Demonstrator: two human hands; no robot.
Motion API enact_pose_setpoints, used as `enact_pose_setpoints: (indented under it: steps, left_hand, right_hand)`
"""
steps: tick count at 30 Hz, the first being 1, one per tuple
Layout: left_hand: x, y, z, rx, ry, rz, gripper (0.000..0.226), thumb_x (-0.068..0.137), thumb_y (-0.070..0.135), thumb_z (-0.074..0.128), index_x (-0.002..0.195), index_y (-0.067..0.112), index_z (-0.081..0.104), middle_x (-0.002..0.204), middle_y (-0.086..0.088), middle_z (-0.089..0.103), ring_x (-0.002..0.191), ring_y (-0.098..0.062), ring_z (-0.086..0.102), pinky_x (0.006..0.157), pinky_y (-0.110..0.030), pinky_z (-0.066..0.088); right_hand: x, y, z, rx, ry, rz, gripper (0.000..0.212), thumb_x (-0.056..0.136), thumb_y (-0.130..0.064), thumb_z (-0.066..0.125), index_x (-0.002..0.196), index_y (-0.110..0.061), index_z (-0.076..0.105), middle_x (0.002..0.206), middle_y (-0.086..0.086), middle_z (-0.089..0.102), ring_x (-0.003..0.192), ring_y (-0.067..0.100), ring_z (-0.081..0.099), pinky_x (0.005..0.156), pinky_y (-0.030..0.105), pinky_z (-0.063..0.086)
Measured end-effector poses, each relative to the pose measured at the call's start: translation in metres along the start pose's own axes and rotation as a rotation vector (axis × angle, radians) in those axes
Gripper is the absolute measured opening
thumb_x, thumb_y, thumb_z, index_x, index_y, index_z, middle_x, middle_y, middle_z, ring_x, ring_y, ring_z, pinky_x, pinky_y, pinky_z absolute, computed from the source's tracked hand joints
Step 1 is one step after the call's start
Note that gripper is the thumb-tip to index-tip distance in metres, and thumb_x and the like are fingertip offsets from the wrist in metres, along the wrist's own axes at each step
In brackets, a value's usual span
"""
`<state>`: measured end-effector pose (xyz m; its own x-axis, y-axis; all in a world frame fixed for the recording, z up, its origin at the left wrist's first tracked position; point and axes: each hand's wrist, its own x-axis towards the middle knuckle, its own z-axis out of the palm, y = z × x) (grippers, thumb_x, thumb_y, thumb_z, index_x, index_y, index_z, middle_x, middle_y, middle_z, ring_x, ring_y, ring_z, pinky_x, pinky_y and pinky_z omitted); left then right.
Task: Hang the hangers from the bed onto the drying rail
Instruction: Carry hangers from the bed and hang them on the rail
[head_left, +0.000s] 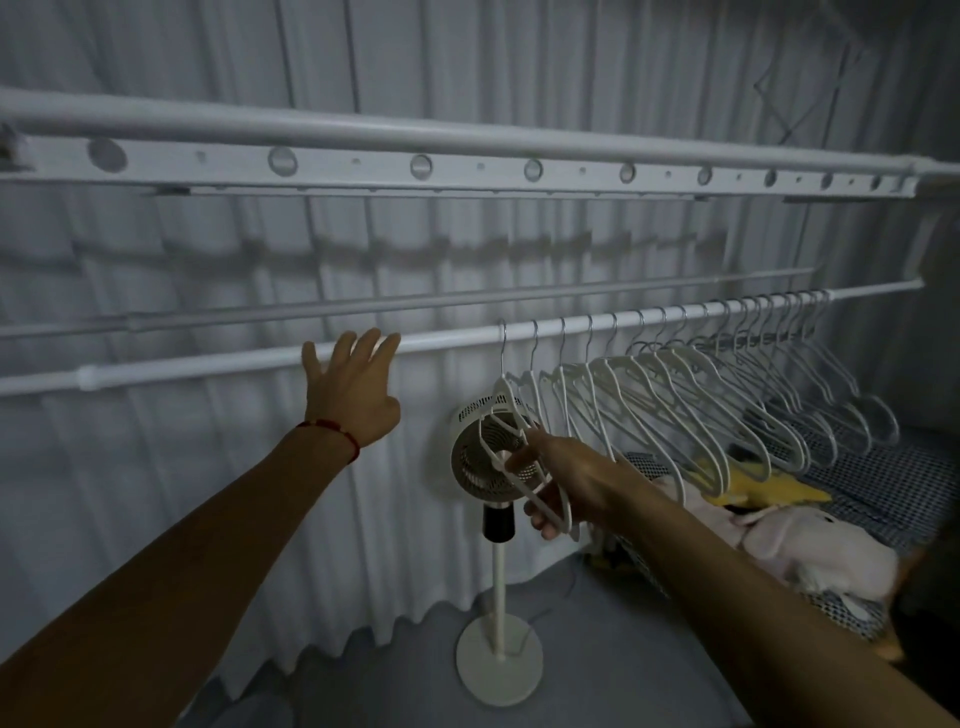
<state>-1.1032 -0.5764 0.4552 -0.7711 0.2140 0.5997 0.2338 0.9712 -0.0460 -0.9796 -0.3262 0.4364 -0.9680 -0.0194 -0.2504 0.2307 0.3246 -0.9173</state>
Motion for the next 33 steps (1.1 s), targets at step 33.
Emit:
enact_pose_setpoints:
  steps: [33]
  left_hand:
    - [-0.221, 0.282, -0.022, -1.128, -0.584, 0.278, 0.032, 0.081, 0.009, 0.063, 0.11, 0.024, 0.062, 0.112, 0.006, 0.062, 0.104, -0.01, 0.057, 0.079, -0.018, 0.043]
  right_hand:
    - [-0.232, 0.213, -0.069, -0.34, 0.654, 0.121, 0.028, 0.103, -0.037, 0.045, 0.118, -0.021, 0.063, 0.111, 0.003, 0.069, 0.095, 0.022, 0.068, 0.085, 0.042, 0.057]
